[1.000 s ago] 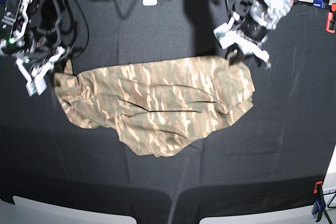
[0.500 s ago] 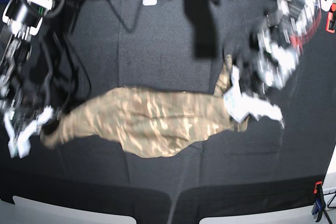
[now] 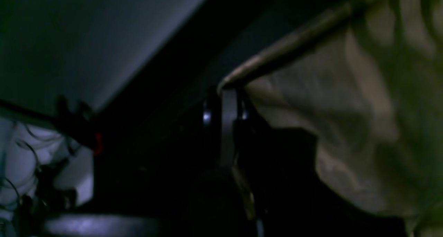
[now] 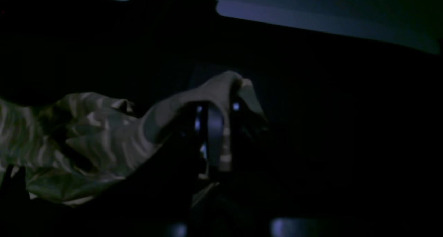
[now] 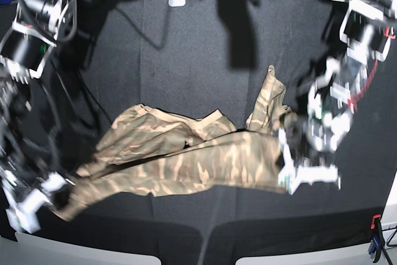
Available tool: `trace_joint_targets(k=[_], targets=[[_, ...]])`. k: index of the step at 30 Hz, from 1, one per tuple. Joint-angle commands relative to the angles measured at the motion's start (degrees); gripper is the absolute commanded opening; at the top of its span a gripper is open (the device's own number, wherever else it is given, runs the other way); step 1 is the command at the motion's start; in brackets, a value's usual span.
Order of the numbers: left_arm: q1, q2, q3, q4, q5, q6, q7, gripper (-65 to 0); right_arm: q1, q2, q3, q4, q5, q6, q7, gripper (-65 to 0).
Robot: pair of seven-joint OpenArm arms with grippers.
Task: Layout the t-shirt on the table in an organized manner, then fold the t-shirt properly
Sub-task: 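Lift the t-shirt high with both grippers and shake it out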
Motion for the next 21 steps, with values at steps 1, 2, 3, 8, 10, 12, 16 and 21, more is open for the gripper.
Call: trace_joint_targets(k=[1,2,3,8,10,12,16,21], targets=[[-3.4,-0.2,-0.5,0.6,-1.0,0.8,-1.3,-65.0,3.1,-0.2,-0.9,-0.3,-0.8,-0.5,2.2,-65.0],[-4.9,0.0,-0.5,0.2,-2.2,0.8,-1.2,-65.0,4.7,-1.0,-2.0,-1.6,-2.2,-1.1,2.3,-65.0],[-6.5,0.2,-0.5,-0.2,-3.2,0.8,-0.5,-65.0,6.1,-2.0,-2.9,-2.9,-3.7,-1.3,2.3,-65.0],[-13.0,0.4,-0.5,-1.5,-6.9,0.6,4.2,-65.0,13.6,-6.2,-4.1,-8.5,-8.5,-2.6,3.2,-65.0],[-14.8,0.4,-0.5,-1.6,-6.8,0.6,5.4,-65.0,17.2,-6.7,-4.1,-11.1,-8.5,-2.6,3.1,-65.0],[-16.0,0.2,-0.5,-1.6,-6.8,0.6,5.9,-65.0,21.0,-6.8,-4.1,-14.0,-8.5,-2.5,3.1,-65.0],[-18.2,0.1,-0.5,-1.6,-6.8,0.6,6.0,-65.0,28.3,-6.8,-4.1,-19.6,-10.4,-2.5,3.2,-65.0],[-22.2,0.1,-0.5,-1.6,-6.8,0.6,6.0,-65.0,36.0,-6.8,-4.1,-23.8,-11.5,-2.5,3.2,-65.0]])
